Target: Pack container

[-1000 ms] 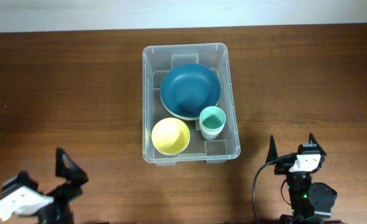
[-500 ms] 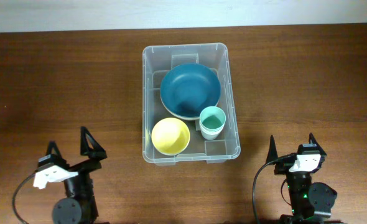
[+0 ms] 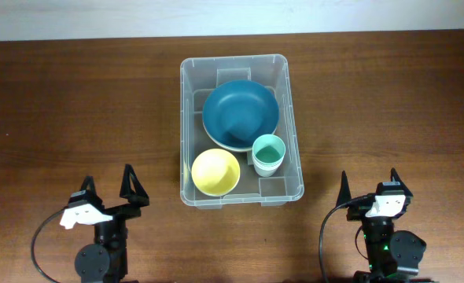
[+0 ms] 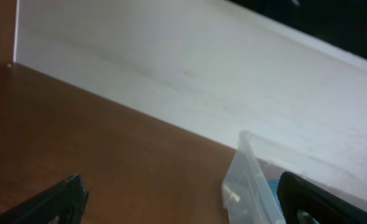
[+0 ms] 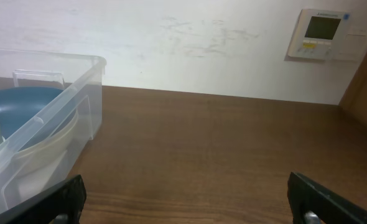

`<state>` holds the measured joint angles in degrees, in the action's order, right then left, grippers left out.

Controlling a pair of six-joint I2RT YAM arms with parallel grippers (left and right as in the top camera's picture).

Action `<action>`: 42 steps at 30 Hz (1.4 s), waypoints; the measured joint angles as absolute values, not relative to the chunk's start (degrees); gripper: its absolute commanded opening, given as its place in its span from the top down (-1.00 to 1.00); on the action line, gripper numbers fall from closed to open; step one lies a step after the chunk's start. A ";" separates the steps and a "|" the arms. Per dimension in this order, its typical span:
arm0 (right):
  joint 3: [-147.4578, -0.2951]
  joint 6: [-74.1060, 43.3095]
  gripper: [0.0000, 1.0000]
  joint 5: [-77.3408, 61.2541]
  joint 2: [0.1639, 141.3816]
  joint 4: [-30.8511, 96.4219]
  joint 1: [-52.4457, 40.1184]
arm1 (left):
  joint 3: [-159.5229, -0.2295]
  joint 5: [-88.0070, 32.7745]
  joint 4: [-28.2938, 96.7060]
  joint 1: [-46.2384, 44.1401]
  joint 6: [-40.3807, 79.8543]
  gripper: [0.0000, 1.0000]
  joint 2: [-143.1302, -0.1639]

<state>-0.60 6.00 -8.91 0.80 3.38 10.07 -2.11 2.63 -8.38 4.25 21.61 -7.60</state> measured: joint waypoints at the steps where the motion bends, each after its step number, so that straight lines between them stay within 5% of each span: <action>1: -0.60 6.00 -0.98 -8.91 0.80 3.40 10.07 | -1.87 2.28 -8.34 4.25 21.58 -0.99 -7.60; 12: -0.60 6.00 -0.97 -8.91 0.80 3.40 10.07 | -1.10 -1.02 -3.99 4.25 16.23 -0.99 -7.60; 23: -0.60 6.02 -0.98 -8.91 0.80 3.40 10.07 | -1.06 -1.54 -2.44 4.25 -1.63 -0.99 -7.60; 42: -0.60 5.98 -0.98 -8.91 0.80 3.40 10.07 | -0.86 -1.54 4.54 4.25 -4.80 -0.99 -7.60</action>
